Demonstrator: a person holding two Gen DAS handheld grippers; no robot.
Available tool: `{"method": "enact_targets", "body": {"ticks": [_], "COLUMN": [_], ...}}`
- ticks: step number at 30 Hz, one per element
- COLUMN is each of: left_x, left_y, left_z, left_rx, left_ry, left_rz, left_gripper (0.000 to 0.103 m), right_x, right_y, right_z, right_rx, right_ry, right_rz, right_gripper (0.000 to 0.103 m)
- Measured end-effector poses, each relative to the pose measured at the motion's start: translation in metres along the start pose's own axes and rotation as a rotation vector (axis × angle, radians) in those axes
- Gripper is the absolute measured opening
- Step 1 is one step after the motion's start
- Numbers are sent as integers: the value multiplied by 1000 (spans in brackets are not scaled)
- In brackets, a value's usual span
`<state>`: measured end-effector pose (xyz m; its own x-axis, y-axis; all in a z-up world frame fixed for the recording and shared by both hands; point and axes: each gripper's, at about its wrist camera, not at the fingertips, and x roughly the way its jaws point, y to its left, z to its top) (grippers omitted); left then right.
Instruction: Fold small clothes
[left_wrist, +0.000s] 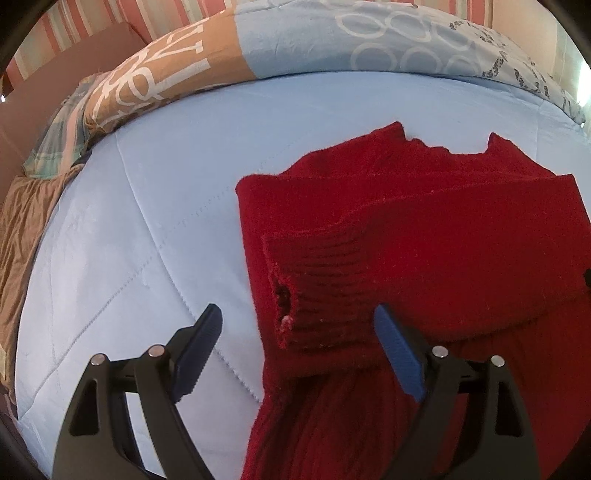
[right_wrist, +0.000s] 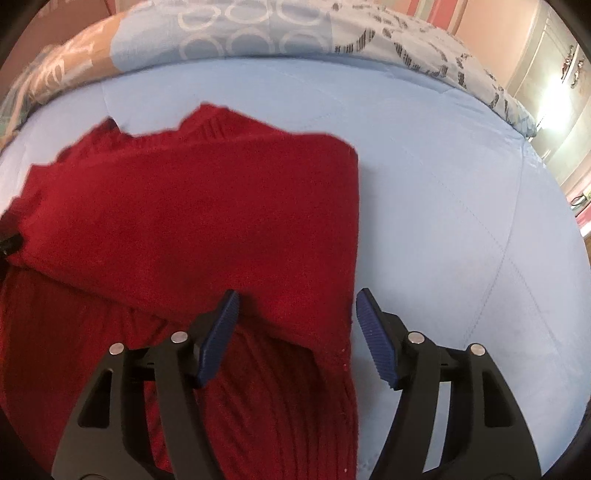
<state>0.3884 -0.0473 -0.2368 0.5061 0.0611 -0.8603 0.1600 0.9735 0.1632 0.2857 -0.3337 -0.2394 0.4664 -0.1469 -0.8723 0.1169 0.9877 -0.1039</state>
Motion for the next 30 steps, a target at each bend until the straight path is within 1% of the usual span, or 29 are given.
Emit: {"method": "enact_targets", "body": {"ticks": [2, 4, 6, 10, 14, 18, 20, 23, 30], "left_x": [-8, -15, -20, -35, -49, -59, -67, -80, -111], "left_y": [2, 3, 4, 6, 5, 2, 2, 5, 13], "left_z": [-1, -7, -15, -39, -66, -90, -104, -125, -176], "left_rx": [1, -4, -5, -14, -17, -20, -23, -24, -62], "left_ry": [-12, -19, -14, -11, 5, 29, 33, 48, 99], "left_rz": [-4, -14, -24, -47, -58, -71, -83, -84, -141], "left_gripper": [86, 88, 88, 88, 88, 88, 88, 88, 88], "right_x": [-8, -15, -19, -31, -38, -55, -67, -85, -113], "right_y": [-2, -3, -2, 7, 12, 14, 13, 13, 7], "right_z": [-1, -4, -8, -23, -43, -61, -73, -97, -151], "right_rx": [28, 52, 56, 19, 4, -3, 1, -9, -17], "right_ry": [-22, -34, -40, -56, -39, -49, -52, -36, 30], "right_rz": [40, 79, 105, 100, 99, 114, 138, 143, 131], "right_gripper": [67, 71, 71, 71, 72, 72, 72, 72, 71]}}
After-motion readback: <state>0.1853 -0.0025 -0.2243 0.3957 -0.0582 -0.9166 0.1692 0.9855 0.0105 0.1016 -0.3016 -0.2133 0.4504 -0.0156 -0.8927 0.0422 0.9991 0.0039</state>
